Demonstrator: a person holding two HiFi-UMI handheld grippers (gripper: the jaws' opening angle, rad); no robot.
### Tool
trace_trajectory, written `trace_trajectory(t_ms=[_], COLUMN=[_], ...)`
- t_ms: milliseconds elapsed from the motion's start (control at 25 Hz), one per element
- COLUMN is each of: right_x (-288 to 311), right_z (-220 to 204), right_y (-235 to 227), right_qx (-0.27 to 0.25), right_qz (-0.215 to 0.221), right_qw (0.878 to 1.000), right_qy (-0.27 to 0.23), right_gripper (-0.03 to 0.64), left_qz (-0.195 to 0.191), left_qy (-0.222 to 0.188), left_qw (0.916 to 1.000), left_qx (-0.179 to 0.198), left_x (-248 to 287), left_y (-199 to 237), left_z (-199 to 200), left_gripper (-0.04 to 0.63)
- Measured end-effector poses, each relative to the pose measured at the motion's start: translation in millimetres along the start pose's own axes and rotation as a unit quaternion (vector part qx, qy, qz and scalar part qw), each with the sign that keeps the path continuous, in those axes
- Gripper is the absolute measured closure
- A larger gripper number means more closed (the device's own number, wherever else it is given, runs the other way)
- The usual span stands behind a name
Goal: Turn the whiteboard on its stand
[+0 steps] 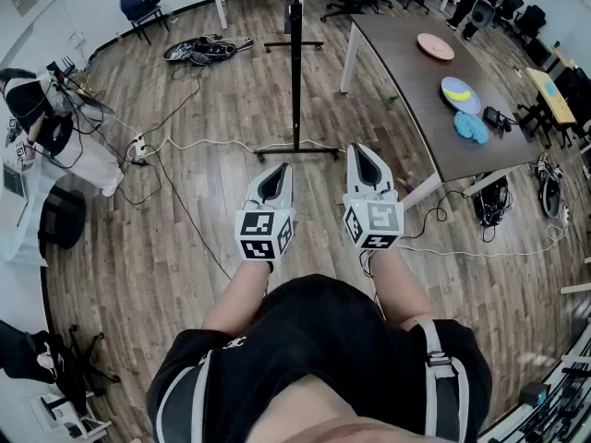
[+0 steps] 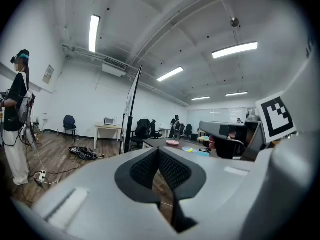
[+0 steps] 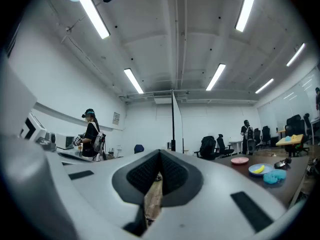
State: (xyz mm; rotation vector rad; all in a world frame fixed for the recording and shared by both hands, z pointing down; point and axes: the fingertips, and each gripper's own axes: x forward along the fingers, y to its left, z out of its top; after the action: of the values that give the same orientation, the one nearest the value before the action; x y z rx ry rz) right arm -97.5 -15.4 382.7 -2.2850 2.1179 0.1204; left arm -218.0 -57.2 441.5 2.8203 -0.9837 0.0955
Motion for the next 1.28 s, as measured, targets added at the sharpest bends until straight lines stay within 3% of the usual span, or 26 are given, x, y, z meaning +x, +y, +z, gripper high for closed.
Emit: trace_trajectory(t_ms=[480, 880, 1280], right_x=[-9, 2, 18], right_z=[-12, -39, -51], right_y=[4, 47, 3], right_qx=[0.021, 0.012, 0.032], right_qz=[0.009, 0.024, -0.006], right_qw=[1.0, 0.999, 0.999], right_qy=[0.008, 0.04, 0.036], right_gripper=[0.611, 0.611, 0.611], left_qz=[0.003, 0.027, 0.008], left_qy=[0.0, 0.006, 0.021], left_qw=[1.0, 0.9995, 0.9997], left_qx=[0.003, -0.013, 0.0], left_x=[-3, -25, 11], left_y=[1, 46, 36], left_z=[-1, -21, -29], left_gripper=[0.588, 0.588, 0.588])
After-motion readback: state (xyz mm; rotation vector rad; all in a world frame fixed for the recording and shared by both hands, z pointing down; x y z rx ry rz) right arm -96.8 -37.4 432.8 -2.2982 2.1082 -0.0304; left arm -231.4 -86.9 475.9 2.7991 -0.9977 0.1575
